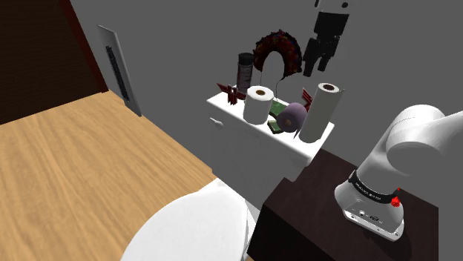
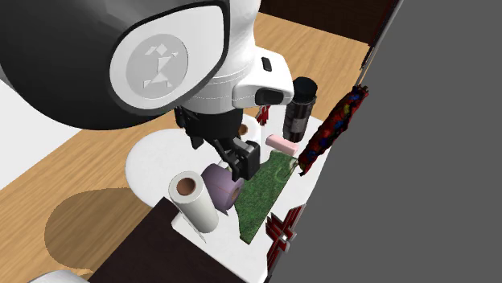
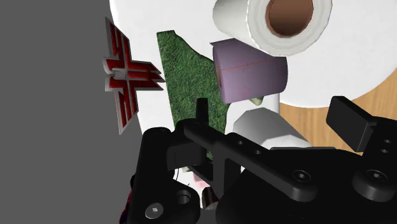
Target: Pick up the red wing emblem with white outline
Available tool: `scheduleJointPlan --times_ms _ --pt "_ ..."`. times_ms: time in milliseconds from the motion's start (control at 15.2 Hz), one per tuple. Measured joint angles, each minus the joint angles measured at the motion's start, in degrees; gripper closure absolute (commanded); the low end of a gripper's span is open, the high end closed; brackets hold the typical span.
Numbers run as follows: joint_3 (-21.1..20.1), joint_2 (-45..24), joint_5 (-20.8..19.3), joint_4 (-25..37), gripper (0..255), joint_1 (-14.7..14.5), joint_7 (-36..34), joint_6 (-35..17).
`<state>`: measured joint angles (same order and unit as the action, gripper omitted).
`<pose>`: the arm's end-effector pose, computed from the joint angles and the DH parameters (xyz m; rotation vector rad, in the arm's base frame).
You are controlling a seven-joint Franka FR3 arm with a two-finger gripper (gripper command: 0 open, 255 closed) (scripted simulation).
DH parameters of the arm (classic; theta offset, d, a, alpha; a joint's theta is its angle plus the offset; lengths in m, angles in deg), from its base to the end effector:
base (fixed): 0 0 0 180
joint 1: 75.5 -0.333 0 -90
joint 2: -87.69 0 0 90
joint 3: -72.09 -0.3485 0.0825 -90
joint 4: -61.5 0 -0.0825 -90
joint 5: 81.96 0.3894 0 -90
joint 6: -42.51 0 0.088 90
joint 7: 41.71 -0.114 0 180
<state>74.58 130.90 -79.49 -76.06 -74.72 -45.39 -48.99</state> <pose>0.2980 -0.0160 0.5780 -3.0636 0.1702 0.0782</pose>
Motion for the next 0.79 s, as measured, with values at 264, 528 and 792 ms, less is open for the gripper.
scheduleJointPlan --times_ms 264,528,792 --pt "-0.8 -3.2 0.0 -0.4 0 -0.6 0.1 -4.8" --pt "-2.0 -9.2 -0.5 -0.1 0 -1.4 0.5 -13.2" --pt "-3.1 -15.9 -1.4 0.9 0 -1.9 0.8 -21.5"
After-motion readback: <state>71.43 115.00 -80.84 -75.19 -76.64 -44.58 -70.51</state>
